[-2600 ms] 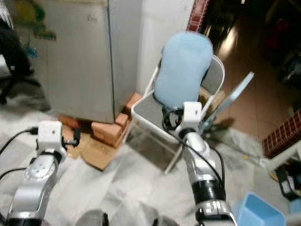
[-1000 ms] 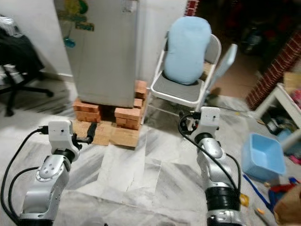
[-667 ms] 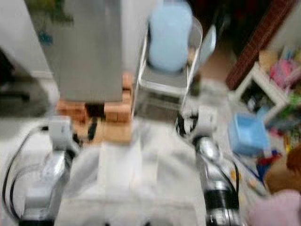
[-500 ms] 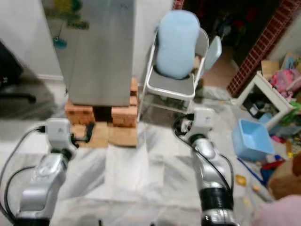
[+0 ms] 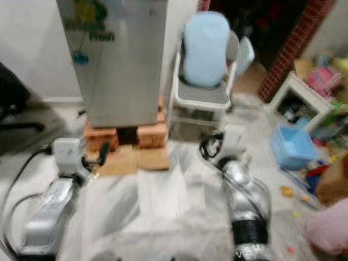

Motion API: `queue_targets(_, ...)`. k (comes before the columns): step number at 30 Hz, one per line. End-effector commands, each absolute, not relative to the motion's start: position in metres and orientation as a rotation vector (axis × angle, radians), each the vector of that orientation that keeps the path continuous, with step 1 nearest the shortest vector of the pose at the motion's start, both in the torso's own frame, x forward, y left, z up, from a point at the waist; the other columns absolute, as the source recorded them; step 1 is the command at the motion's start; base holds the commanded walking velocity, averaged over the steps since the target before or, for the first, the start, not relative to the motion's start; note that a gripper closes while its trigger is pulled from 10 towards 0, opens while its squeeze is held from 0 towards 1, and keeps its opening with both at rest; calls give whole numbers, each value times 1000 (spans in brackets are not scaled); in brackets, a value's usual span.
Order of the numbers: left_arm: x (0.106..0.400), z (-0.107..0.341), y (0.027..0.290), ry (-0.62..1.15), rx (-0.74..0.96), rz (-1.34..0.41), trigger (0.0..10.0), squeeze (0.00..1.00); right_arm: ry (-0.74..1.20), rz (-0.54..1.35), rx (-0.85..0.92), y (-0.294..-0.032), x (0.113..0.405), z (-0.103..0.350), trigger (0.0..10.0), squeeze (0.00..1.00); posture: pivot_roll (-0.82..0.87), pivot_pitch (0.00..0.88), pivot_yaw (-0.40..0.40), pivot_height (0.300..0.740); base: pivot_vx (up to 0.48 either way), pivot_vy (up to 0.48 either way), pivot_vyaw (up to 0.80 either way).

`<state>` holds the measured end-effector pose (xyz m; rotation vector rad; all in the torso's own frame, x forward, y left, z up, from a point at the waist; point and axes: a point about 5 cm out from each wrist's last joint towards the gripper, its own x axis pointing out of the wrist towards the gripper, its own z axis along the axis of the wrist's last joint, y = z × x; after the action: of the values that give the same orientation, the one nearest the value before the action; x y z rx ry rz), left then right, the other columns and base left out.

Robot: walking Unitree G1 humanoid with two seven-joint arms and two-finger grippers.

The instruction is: Restocking fridge

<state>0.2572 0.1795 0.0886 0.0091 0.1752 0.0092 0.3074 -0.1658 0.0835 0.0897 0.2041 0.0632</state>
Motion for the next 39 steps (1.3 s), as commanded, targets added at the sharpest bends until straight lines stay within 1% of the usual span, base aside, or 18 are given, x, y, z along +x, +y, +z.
queue_targets(1,260,92,168,161,-11,-25,10000,0,185,35,73,-177,308,89,10000,0,62,0,-79,740,0,480,-800)
queue_targets(4,260,92,168,158,-8,-26,10000,0,184,35,74,-177,308,89,10000,0,62,0,-78,740,0,480,-692)
queue_targets(11,259,93,168,149,-12,-35,10000,0,182,32,72,-178,308,89,10000,0,59,0,-77,740,0,480,0)
queue_targets(21,261,94,167,146,-29,-37,10000,0,177,30,72,-178,308,91,10000,0,54,0,-76,740,0,480,-800)
queue_targets(30,261,94,168,138,-7,-42,10000,0,175,29,75,-177,308,91,10000,0,57,0,-70,740,0,480,-800)
queue_targets(32,261,94,168,140,4,-50,10000,0,171,18,82,-177,308,91,10000,0,58,0,-56,740,0,472,-800)
queue_targets(36,265,96,167,145,26,-85,10000,0,159,-26,105,-179,304,90,10000,0,48,0,-11,740,0,0,-800)
queue_targets(38,270,99,165,139,38,-120,10000,0,149,-65,120,-182,297,89,10000,0,27,0,25,740,0,0,-800)
queue_targets(39,271,99,165,138,40,-129,10000,0,149,-73,123,-183,296,89,10000,0,24,0,28,740,0,0,-800)
